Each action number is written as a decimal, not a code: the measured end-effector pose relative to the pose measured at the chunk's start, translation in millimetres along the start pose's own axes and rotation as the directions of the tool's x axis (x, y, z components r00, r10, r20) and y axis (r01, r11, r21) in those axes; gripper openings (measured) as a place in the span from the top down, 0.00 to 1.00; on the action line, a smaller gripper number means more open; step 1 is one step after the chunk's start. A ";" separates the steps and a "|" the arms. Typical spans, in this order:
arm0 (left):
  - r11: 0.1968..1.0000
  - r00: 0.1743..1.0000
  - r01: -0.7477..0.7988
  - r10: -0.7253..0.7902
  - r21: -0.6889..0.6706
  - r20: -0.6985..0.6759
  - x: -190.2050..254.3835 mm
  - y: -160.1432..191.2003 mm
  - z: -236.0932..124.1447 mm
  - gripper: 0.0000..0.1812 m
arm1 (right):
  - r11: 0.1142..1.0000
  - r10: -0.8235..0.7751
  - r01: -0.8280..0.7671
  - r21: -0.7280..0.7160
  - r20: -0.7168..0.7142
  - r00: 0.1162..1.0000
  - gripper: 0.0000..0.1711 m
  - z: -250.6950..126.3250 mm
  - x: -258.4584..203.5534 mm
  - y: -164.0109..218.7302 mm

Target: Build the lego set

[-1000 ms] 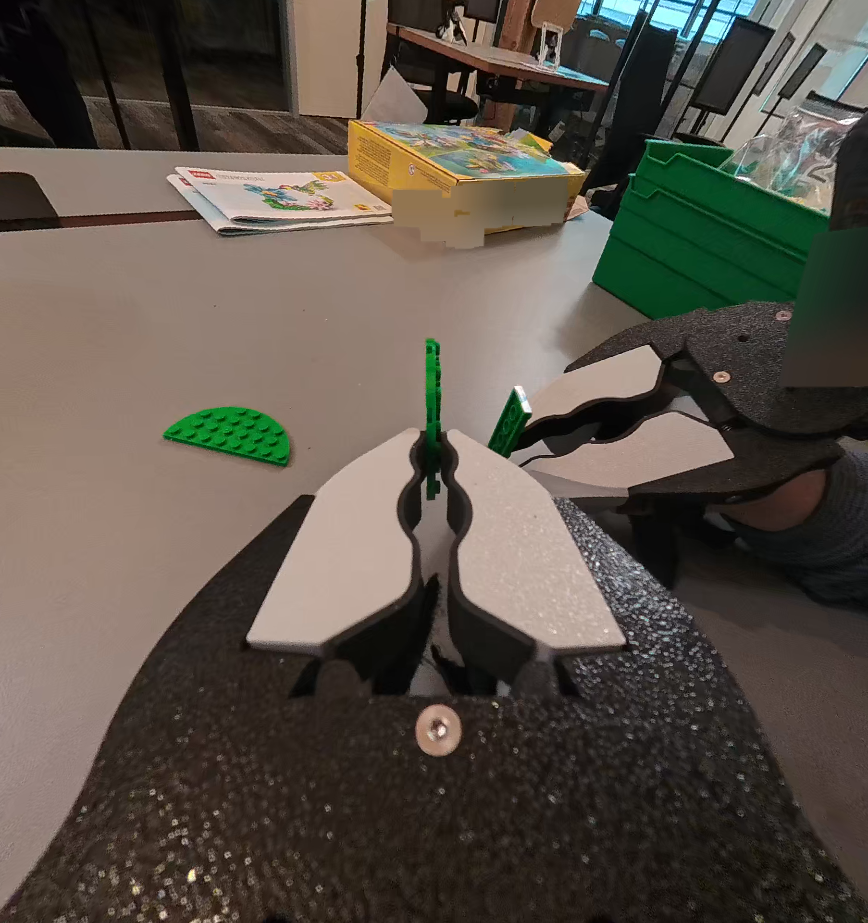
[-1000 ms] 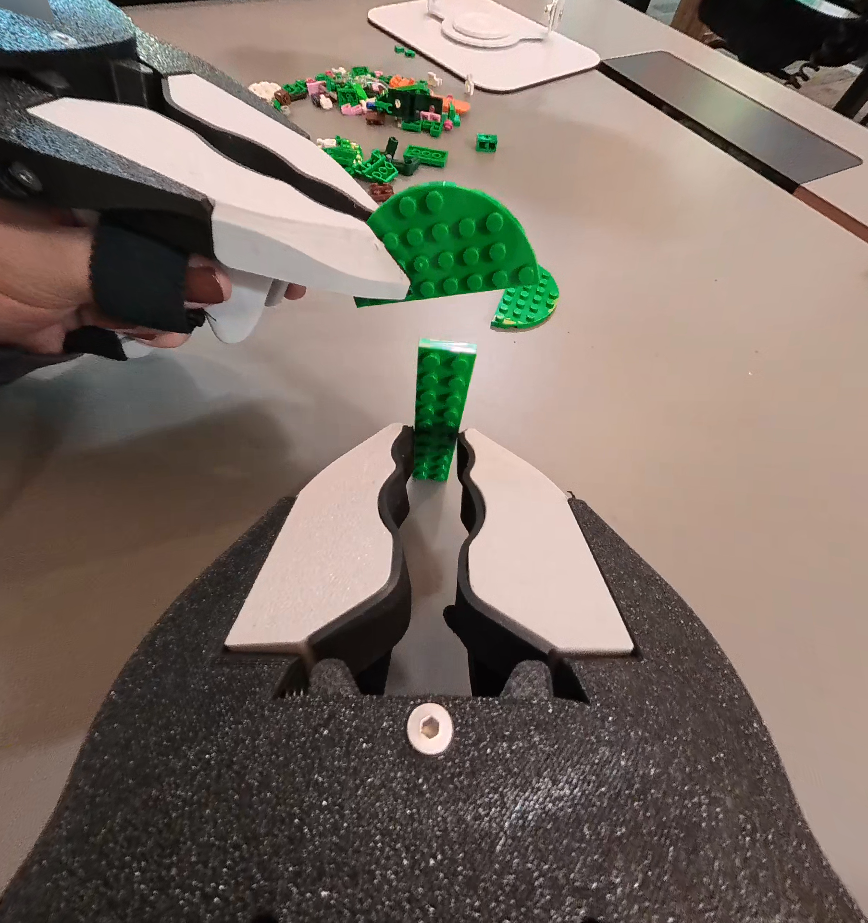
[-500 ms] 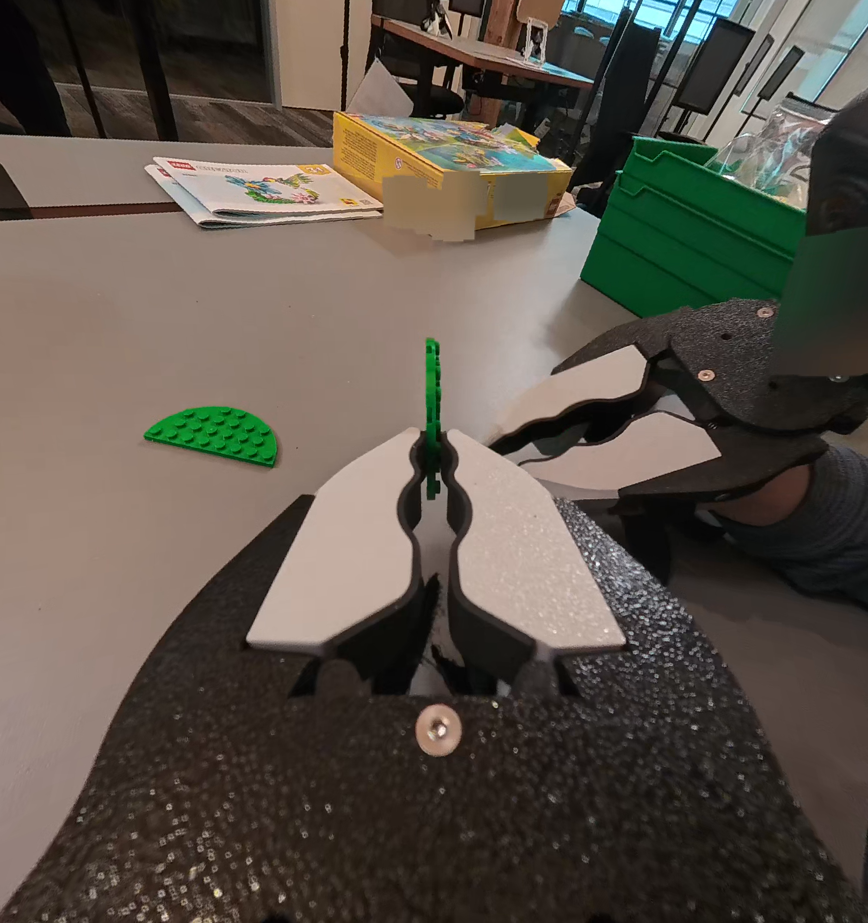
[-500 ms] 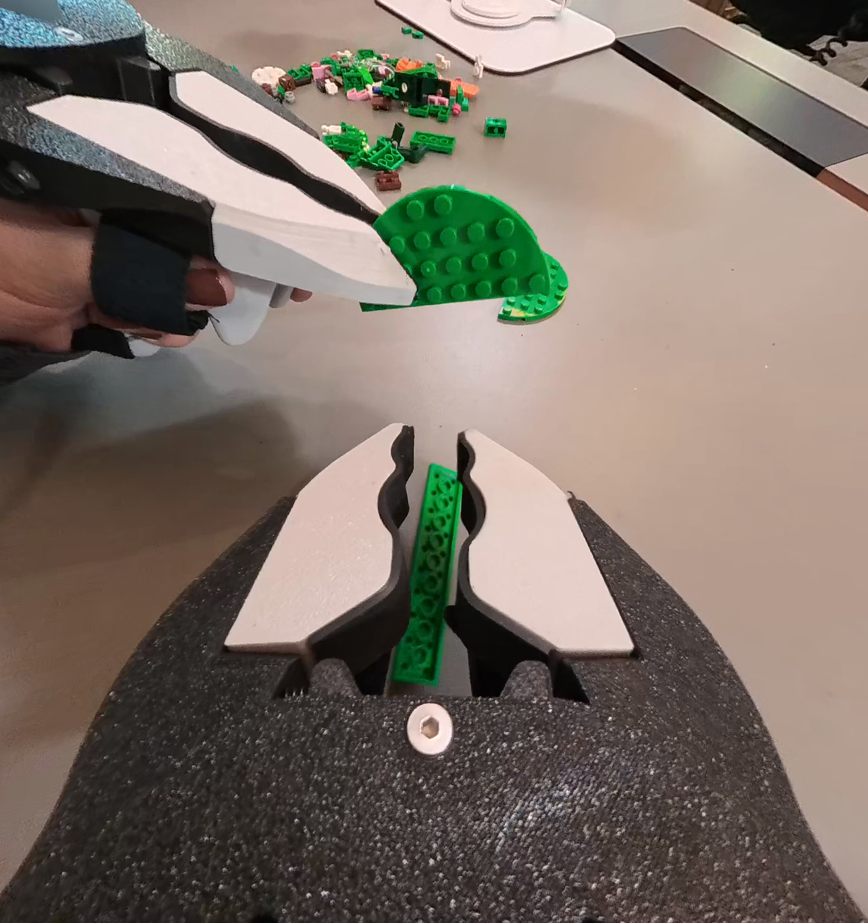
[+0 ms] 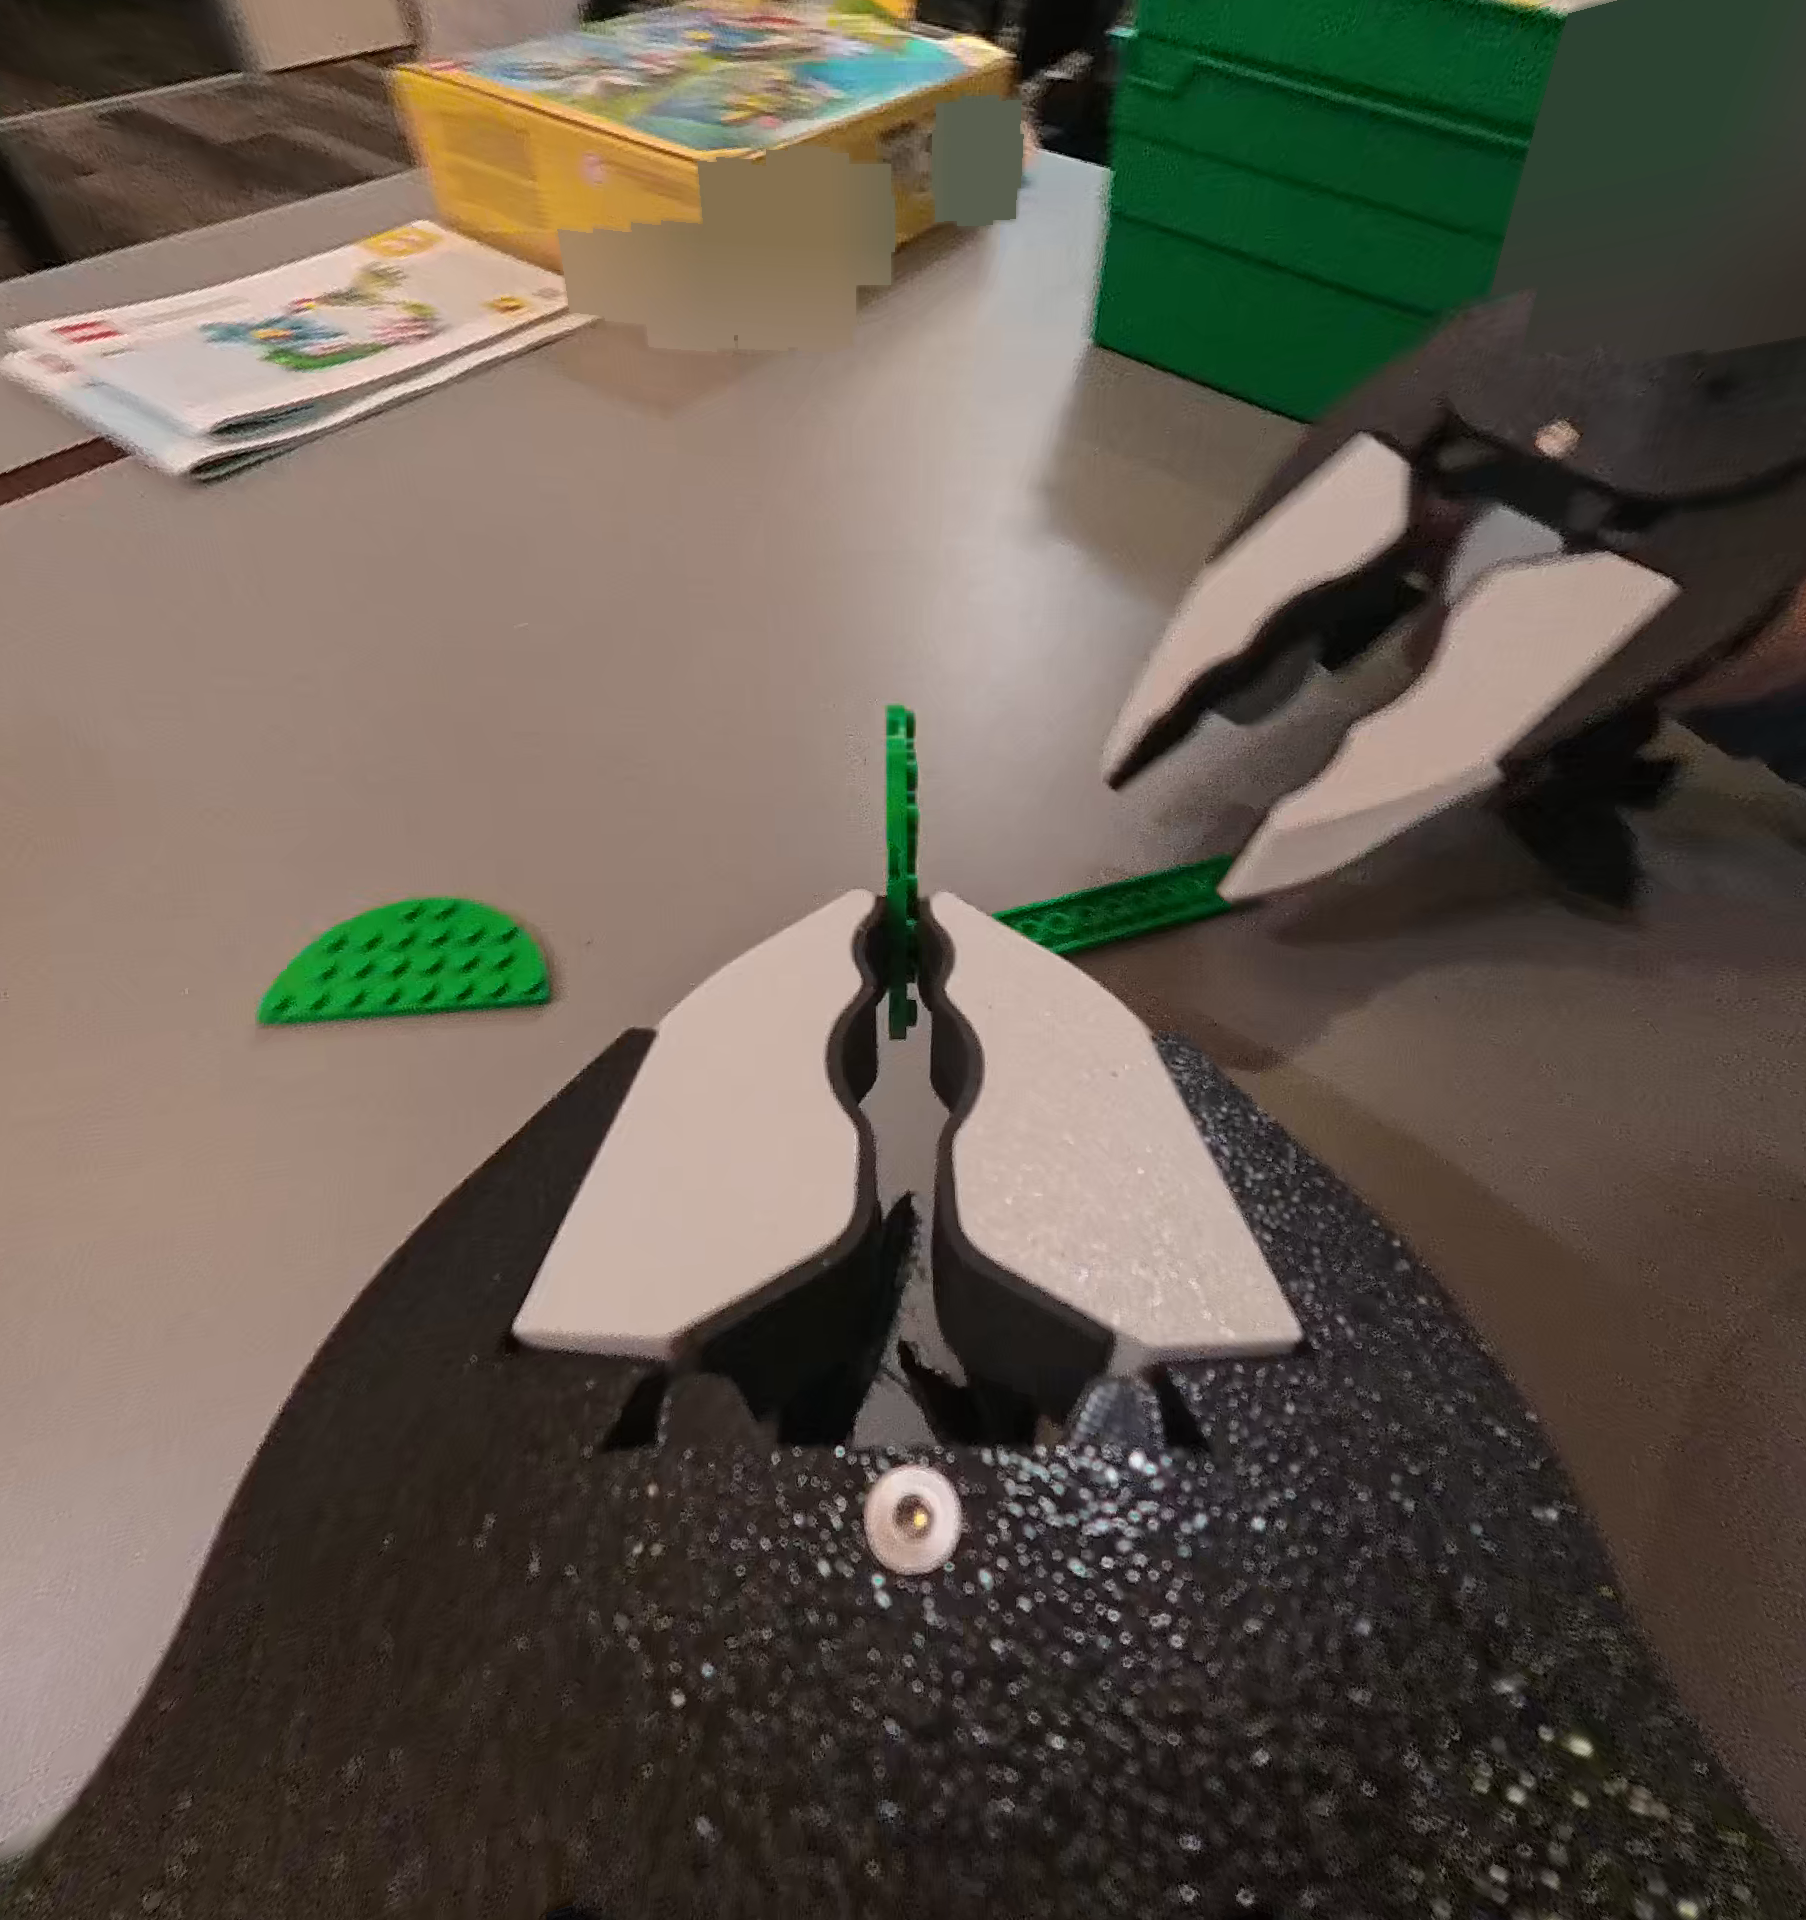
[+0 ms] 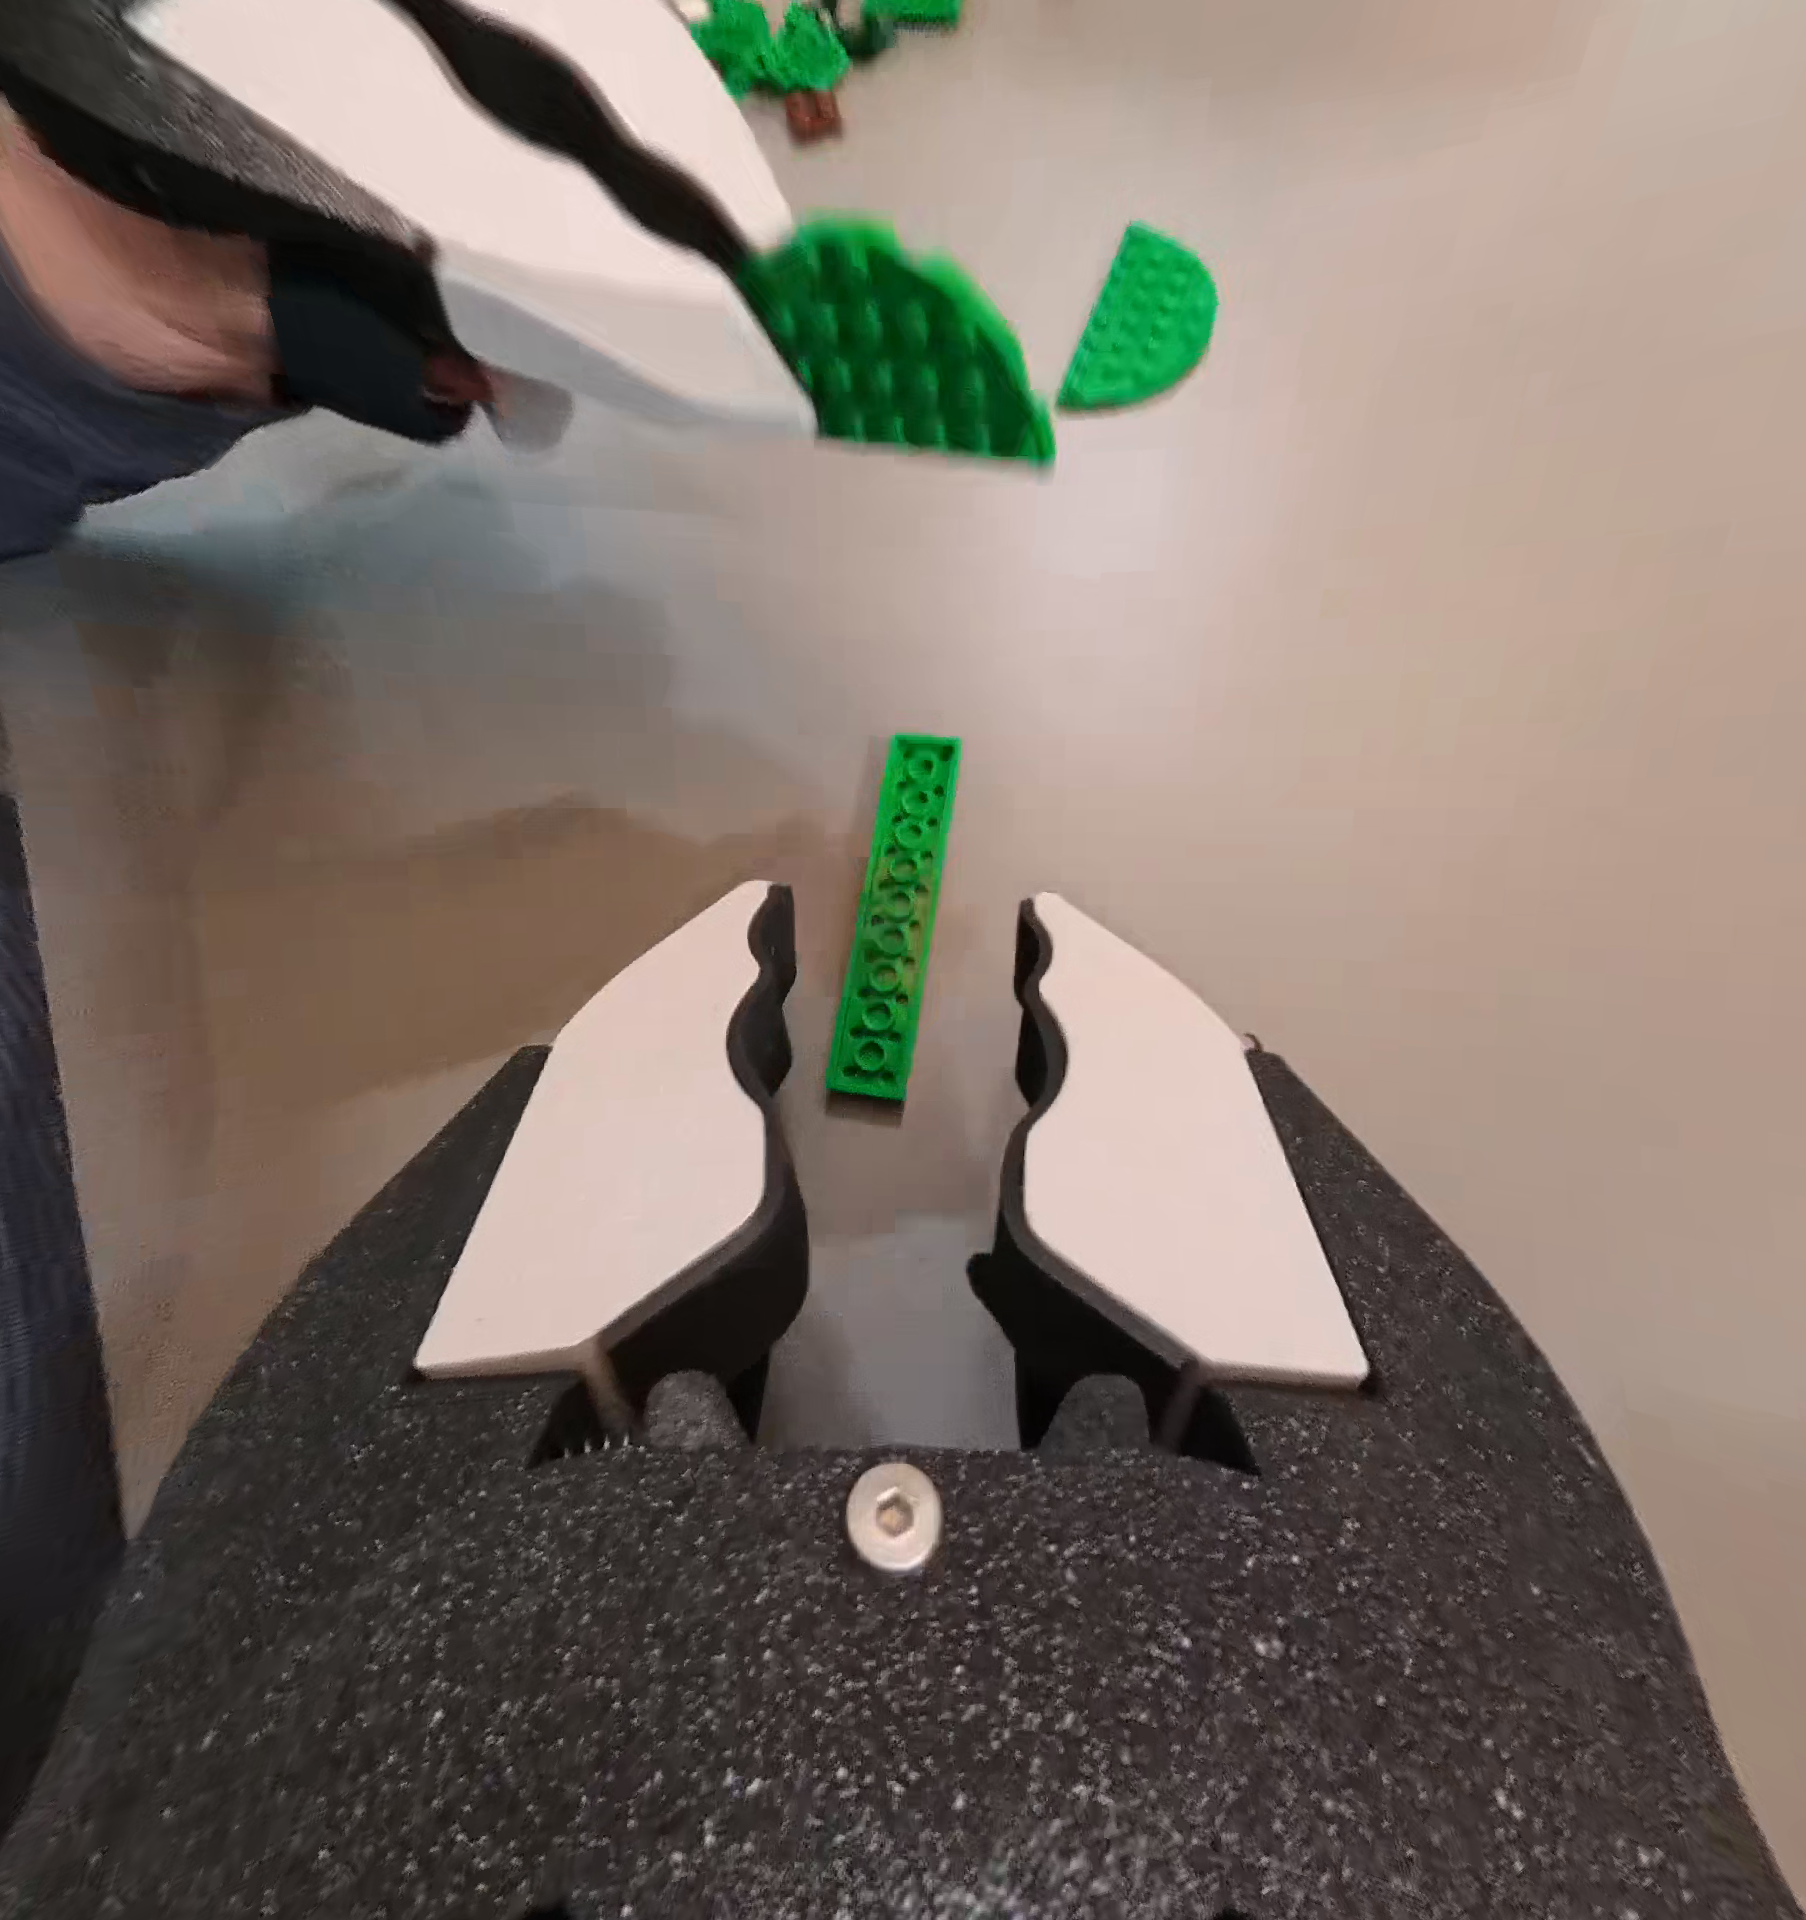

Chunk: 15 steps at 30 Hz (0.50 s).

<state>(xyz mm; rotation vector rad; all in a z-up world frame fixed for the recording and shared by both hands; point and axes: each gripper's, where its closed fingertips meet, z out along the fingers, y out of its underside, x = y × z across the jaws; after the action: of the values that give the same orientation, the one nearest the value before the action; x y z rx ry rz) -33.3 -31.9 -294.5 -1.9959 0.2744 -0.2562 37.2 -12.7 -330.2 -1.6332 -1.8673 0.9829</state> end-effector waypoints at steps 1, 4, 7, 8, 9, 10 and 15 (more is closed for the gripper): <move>0.999 0.997 -0.036 0.035 -0.005 -0.062 8.0 0.8 1.7 0.98 | 0.999 -0.040 0.040 0.022 -0.003 0.999 0.78 -1.4 -0.6 -5.7; 0.994 0.971 -0.106 0.097 -0.032 -0.217 26.6 6.7 5.4 0.98 | 0.990 -0.136 0.136 0.047 0.009 0.991 0.79 -2.2 2.8 -18.1; 0.983 0.946 -0.177 0.155 -0.051 -0.284 34.2 12.0 7.0 0.98 | 0.962 -0.251 0.236 0.139 0.098 0.963 0.83 -2.6 -7.7 -34.3; 0.979 0.938 -0.195 0.171 -0.051 -0.303 36.9 12.8 7.1 0.98 | 0.953 -0.278 0.259 0.158 0.117 0.953 0.85 -2.7 -10.5 -38.5; 0.977 0.930 -0.210 0.185 -0.045 -0.318 39.4 12.6 6.9 0.98 | 0.946 -0.304 0.281 0.164 0.139 0.943 0.87 -2.4 -13.4 -40.8; 0.975 0.923 -0.219 0.194 -0.039 -0.332 42.1 12.0 6.7 0.98 | 0.940 -0.324 0.301 0.160 0.151 0.934 0.88 -1.7 -14.9 -42.1; 0.969 0.925 -0.242 0.213 -0.056 -0.314 39.3 12.3 10.6 0.98 | 0.926 -0.377 0.365 0.100 0.167 0.911 0.88 0.6 -15.0 -37.8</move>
<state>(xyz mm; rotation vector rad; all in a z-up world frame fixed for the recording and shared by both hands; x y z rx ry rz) 6.2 -39.9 -307.8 -1.9906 0.7247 -0.4105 15.2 -28.8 -300.0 -1.1178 -2.1389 1.0397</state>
